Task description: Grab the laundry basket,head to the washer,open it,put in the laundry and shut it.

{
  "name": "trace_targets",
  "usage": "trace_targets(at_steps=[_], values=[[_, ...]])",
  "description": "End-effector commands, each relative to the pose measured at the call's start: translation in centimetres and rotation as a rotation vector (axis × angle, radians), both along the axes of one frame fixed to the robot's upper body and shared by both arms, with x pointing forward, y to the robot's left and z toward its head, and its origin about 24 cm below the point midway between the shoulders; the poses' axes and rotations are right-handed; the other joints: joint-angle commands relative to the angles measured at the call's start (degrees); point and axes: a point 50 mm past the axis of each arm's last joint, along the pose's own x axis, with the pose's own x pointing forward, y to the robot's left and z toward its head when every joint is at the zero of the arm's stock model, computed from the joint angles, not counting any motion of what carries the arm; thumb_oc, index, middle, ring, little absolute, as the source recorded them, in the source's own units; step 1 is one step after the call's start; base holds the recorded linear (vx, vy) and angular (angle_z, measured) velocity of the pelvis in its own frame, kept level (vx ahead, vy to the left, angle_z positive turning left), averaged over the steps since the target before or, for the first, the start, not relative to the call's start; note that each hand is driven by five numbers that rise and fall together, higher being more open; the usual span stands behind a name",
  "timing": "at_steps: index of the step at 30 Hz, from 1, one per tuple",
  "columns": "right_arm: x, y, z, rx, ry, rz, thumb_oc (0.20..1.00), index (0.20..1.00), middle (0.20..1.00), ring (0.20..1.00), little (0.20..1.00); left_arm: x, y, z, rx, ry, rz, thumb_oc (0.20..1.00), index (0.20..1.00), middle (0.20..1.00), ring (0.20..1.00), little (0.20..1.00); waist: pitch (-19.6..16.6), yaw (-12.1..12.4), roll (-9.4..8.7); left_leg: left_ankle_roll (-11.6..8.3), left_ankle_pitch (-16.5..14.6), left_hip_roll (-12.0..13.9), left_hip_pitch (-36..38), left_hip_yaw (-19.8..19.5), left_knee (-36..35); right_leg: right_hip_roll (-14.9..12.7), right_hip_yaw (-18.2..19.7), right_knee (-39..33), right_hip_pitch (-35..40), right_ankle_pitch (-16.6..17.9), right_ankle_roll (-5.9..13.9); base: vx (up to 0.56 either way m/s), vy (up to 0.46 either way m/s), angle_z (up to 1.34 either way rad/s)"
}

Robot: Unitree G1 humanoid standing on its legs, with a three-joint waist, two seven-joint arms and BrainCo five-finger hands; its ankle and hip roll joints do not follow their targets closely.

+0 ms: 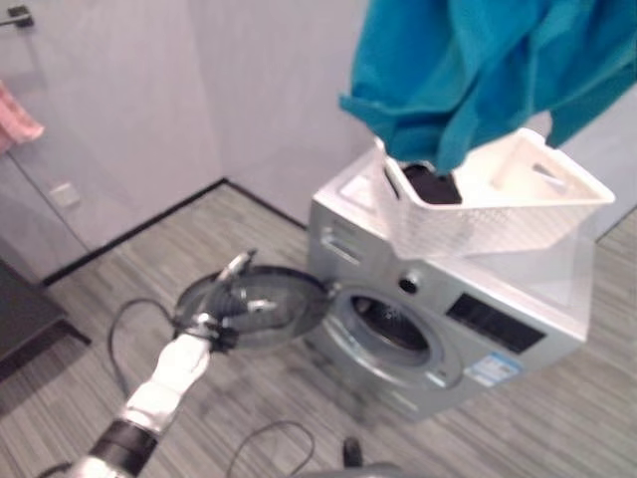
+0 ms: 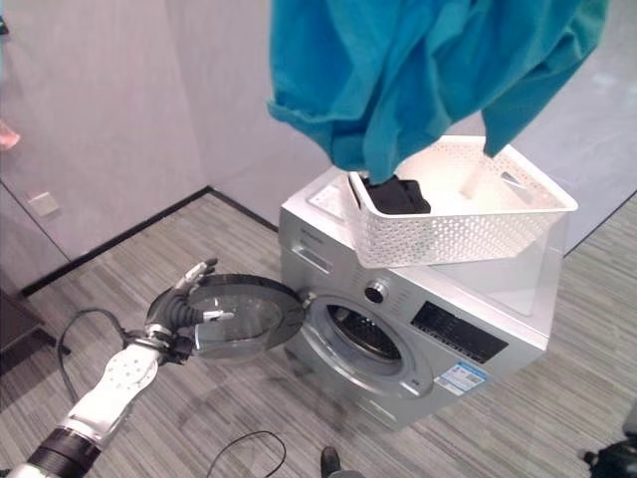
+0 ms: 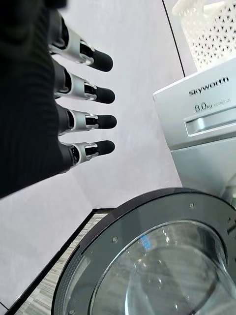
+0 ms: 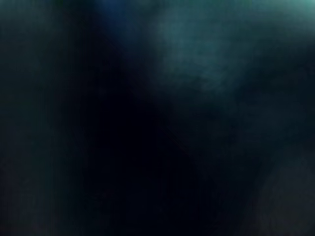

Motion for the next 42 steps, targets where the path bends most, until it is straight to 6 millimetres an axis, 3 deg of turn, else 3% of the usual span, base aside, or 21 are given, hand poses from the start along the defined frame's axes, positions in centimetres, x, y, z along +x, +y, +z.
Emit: trace_targets(at_steps=[1, 8, 14, 28, 33, 36, 37, 42], values=[[-0.9, 1.0, 0.7, 0.013, -0.019, 0.113, 0.200, 0.200, 0.200, 0.200, 0.200, 0.6, -0.3, 4.9, -0.012, -0.213, -0.062, 1.000, 1.000, 1.000, 1.000, 1.000, -1.5, 0.7, -2.40, 3.57, -9.7, -0.8, 4.3, 2.1, 6.6, -6.0, 4.5, 10.1, -4.9, -3.1, 6.95, 0.00, 0.089, -0.20], [1.0, 3.4, -2.2, -0.023, 0.051, 0.233, 0.200, 0.200, 0.200, 0.200, 0.200, 1.0, -0.5, 7.8, -0.009, -0.338, -0.046, 1.000, 1.000, 1.000, 1.000, 1.000, -1.1, 0.4, -2.90, 4.71, -11.4, -2.4, 4.5, 3.3, 8.9, -7.2, 6.0, 9.2, -4.5, -1.3, 7.76, -0.04, 0.056, -0.08], [2.9, 4.1, -5.7, -0.063, 0.165, 0.287, 0.200, 0.200, 0.200, 0.200, 0.200, 1.6, 0.7, 12.5, 0.141, -0.551, 0.042, 1.000, 1.000, 1.000, 1.000, 1.000, -0.7, 0.8, -2.76, 5.12, -12.5, -3.1, 5.1, 3.7, 10.0, -8.2, 6.1, 8.6, -3.6, -0.8, 8.27, -0.03, 0.028, 0.00], [3.9, 3.8, -10.5, -0.144, 0.308, 0.321, 0.200, 0.200, 0.200, 0.200, 0.200, 2.0, 1.6, 16.9, 0.241, -0.686, 0.086, 1.000, 1.000, 1.000, 1.000, 1.000, -0.5, 1.3, -2.12, 5.28, -12.1, -3.5, 6.1, 3.5, 8.8, -8.7, 5.5, 8.5, -3.0, -1.2, 8.05, 0.00, -0.001, 0.01], [4.1, 4.8, -11.8, -0.182, 0.359, 0.364, 0.200, 0.200, 0.200, 0.200, 0.200, 2.9, 0.5, 17.6, 0.204, -0.668, 0.020, 1.000, 1.000, 1.000, 1.000, 1.000, -0.3, 1.3, -1.57, 5.47, -12.0, -3.5, 7.0, 3.5, 8.0, -8.4, 5.8, 8.8, -3.0, -1.5, 7.97, 0.02, 0.005, -0.01], [4.4, 5.6, -11.9, -0.182, 0.370, 0.385, 0.200, 0.200, 0.200, 0.200, 0.200, 4.0, -1.5, 17.5, 0.124, -0.632, -0.061, 1.000, 1.000, 1.000, 1.000, 1.000, -0.2, 1.1, -1.21, 5.58, -11.9, -3.6, 7.2, 3.4, 7.7, -8.4, 5.8, 9.1, -3.0, -1.7, 7.86, -0.01, -0.003, -0.01], [4.4, 6.5, -11.8, -0.181, 0.365, 0.406, 0.200, 0.200, 0.200, 0.200, 0.200, 4.5, -3.1, 17.4, 0.030, -0.598, -0.125, 1.000, 1.000, 1.000, 1.000, 1.000, -0.2, 0.9, -0.93, 5.67, -11.9, -3.6, 7.3, 3.3, 7.7, -8.4, 5.7, 9.3, -3.1, -1.8, 7.76, 0.00, 0.000, 0.00], [4.5, 7.2, -11.8, -0.171, 0.364, 0.434, 0.200, 0.200, 0.200, 0.200, 0.200, 5.0, -4.7, 16.5, -0.055, -0.535, -0.188, 1.000, 1.000, 1.000, 1.000, 1.000, -0.2, 0.9, -0.71, 5.76, -11.9, -3.6, 7.2, 3.1, 7.7, -8.5, 5.5, 9.4, -3.0, -1.9, 7.72, 0.00, 0.000, -0.01]])
